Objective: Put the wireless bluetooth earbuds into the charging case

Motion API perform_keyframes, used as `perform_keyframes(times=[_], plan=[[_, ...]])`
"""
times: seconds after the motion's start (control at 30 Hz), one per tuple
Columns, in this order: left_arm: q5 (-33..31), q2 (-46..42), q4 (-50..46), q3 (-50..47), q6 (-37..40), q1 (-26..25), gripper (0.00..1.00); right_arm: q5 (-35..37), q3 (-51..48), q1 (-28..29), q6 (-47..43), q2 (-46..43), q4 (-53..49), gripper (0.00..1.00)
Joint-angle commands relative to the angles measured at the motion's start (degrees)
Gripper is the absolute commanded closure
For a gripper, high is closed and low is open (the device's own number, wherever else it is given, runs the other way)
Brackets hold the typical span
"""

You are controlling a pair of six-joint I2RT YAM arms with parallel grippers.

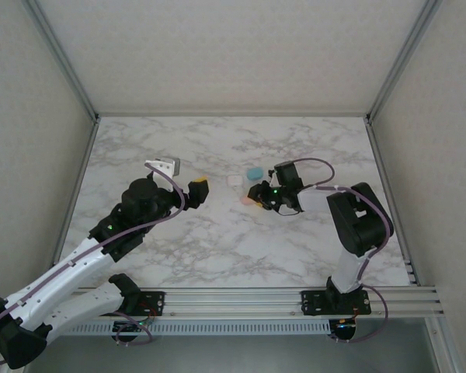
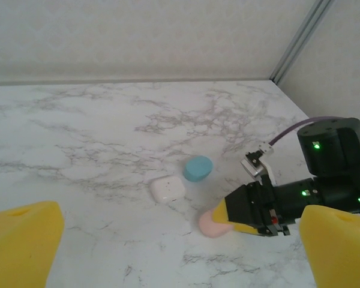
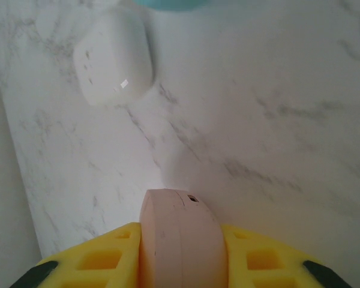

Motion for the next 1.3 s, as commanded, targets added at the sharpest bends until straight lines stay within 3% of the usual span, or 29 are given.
perform_keyframes(times=[0.0, 0.13, 0.3, 0.4, 0.7, 0.87, 0.97, 1.03, 1.13, 1.2, 1.27], plan=[[-0.7, -0.8, -2.1, 1.3, -0.7, 0.5, 0.00, -0.6, 2.6, -0.3, 0.1, 3.1, 2.8, 0.81], [-0.8, -0.9, -2.6, 1.4, -0.4, 0.5, 0.00, 1.5, 4.5, -0.3, -1.1, 4.8, -0.6, 0.78], [-0.9, -0.8, -2.8, 1.3, -0.2, 0.5, 0.00, 4.3, 4.6, -0.3, -2.7, 3.2, -5.8, 0.64], [-0.8, -0.5, -2.9, 1.5, -0.1, 0.5, 0.00, 5.7, 4.4, -0.3, -3.5, 1.5, -8.4, 0.54], [-1.2, -0.4, -3.0, 1.5, 0.0, 0.6, 0.00, 13.3, 7.9, -0.3, -11.7, -6.9, -23.8, 0.39], [-4.2, -0.2, -4.3, 1.5, 0.2, 1.1, 0.00, 29.7, 10.5, -0.3, -21.0, -19.3, -36.1, 0.37], [-7.9, 0.3, -5.6, 1.4, -0.6, 2.6, 0.00, 44.5, 9.1, -0.3, -24.8, -28.4, -38.3, 0.33], [-9.8, 0.6, -6.0, 0.7, -1.4, 4.3, 0.00, 55.6, 5.1, -0.4, -28.3, -34.7, -34.9, 0.25], [-11.6, 1.2, -6.6, -0.5, -3.8, 8.2, 0.00, 69.7, -4.4, -1.1, -34.8, -40.6, -24.7, 0.03], [-12.3, 1.5, -6.3, -1.7, -4.9, 11.2, 0.00, 71.4, -9.6, -4.0, -38.4, -41.1, -18.4, 0.01], [-12.8, 2.2, -6.1, -2.6, -5.4, 14.2, 0.00, 66.6, -12.6, -8.6, -39.4, -39.1, -15.2, 0.01]])
